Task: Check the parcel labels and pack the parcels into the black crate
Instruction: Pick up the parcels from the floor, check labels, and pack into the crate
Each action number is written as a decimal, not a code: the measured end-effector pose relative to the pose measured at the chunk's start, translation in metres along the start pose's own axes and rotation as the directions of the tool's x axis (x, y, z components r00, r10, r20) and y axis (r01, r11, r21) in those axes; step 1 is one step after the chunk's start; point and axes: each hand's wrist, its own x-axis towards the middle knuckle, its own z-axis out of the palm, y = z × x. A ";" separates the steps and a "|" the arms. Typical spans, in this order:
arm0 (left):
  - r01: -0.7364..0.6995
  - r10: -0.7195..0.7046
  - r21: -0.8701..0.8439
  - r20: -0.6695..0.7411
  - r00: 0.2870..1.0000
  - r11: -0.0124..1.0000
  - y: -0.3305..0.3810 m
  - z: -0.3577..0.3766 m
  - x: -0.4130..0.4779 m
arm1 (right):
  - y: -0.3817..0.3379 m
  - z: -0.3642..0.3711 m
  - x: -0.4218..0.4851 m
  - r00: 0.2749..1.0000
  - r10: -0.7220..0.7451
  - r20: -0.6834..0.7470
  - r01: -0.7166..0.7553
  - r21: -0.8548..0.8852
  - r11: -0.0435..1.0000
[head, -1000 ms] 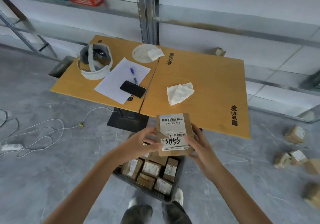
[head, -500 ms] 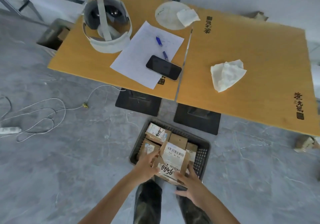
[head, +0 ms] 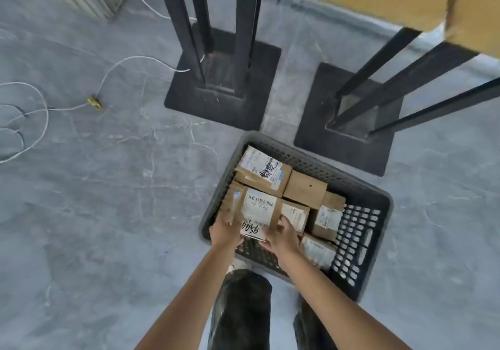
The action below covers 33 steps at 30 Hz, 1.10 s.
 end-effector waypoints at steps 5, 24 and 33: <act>0.161 -0.179 -0.243 -0.053 0.982 0.956 -0.017 0.015 0.084 | 0.015 0.042 0.089 0.995 -0.078 -0.059 0.067 -0.181 0.981; 0.386 -0.310 -0.377 0.248 0.918 0.842 -0.026 0.024 0.129 | 0.012 0.049 0.125 0.984 0.132 0.123 -0.138 0.050 0.989; 0.373 -0.358 -0.040 0.202 0.912 0.927 0.003 0.006 0.115 | -0.014 0.040 0.112 0.985 0.044 0.168 0.036 -0.444 0.895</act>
